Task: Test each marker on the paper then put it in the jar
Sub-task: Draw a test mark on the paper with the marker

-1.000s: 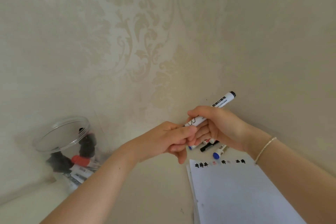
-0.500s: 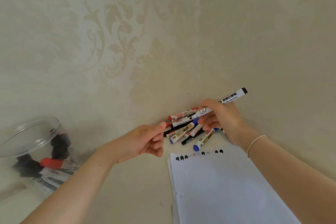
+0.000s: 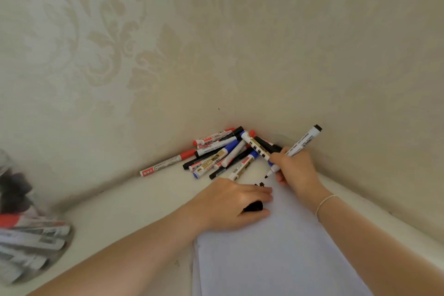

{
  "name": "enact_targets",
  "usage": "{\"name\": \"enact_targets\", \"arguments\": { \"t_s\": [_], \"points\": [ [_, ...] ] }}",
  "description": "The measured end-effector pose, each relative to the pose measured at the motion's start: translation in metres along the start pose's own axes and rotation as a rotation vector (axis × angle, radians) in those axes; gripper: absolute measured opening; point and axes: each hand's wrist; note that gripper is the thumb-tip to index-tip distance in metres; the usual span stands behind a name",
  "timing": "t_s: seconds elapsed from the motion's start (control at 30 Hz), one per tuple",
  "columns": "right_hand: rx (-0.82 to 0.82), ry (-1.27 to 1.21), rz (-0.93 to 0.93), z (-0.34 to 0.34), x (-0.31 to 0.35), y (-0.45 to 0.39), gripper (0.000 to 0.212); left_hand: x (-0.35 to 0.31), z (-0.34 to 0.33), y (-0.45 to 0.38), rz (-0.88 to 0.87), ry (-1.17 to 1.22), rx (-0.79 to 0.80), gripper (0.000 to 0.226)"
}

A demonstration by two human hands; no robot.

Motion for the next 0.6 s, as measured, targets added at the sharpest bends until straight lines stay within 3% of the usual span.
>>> {"name": "enact_targets", "arguments": {
  "t_s": [0.17,0.6],
  "points": [
    [-0.123,0.086,0.085,-0.004,-0.011,-0.005,0.022,0.005,-0.006,0.002,-0.03,0.038,-0.006,0.038],
    [-0.158,0.282,0.22,-0.009,-0.021,-0.008,0.035,0.004,-0.008,0.001,-0.002,0.094,-0.019,0.037]
  ]
}}
Point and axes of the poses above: each hand's wrist, its own y-axis away from the middle knuckle, its own z-axis out of the back of the hand, x = y × z, and after that the axes turned 4 degrees about y, right-handed
